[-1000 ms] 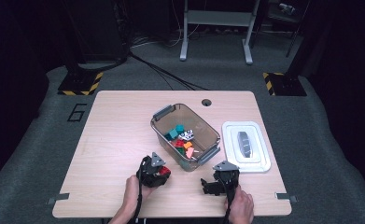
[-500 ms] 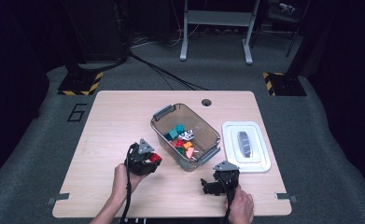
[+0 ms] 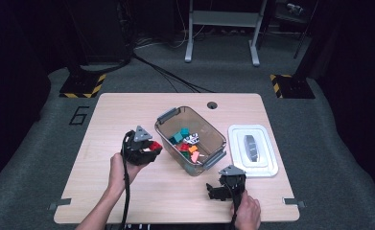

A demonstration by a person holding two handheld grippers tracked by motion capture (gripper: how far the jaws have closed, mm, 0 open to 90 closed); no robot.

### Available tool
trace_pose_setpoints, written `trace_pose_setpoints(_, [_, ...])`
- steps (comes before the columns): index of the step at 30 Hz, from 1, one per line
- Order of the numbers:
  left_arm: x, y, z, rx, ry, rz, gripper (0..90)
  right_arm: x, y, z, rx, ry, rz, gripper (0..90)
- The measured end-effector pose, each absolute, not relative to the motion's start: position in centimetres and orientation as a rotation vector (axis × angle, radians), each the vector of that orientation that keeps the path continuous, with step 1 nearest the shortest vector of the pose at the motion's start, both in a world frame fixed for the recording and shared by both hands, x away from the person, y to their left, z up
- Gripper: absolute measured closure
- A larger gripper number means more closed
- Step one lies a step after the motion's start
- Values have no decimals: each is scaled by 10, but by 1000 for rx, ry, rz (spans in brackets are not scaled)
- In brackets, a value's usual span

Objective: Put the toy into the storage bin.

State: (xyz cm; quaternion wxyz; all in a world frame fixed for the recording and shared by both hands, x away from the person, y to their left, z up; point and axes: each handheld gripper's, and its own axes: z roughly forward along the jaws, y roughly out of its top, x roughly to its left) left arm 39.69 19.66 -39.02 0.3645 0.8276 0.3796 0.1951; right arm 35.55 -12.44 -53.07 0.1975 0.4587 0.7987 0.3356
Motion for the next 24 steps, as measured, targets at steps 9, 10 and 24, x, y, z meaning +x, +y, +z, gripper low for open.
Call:
trace_pose_setpoints(9, [412,178,-367,2143,917,514,589,356,-124,-531,1283,2236,939,0])
trace_pose_setpoints(10, [414,174,-365,2151,911,510,589,356,-124,-531,1285,2236,940,0])
trace_pose_setpoints(24, [435,134,-377,2231,857,439,589,355,-124,-531,1284,2236,939,0])
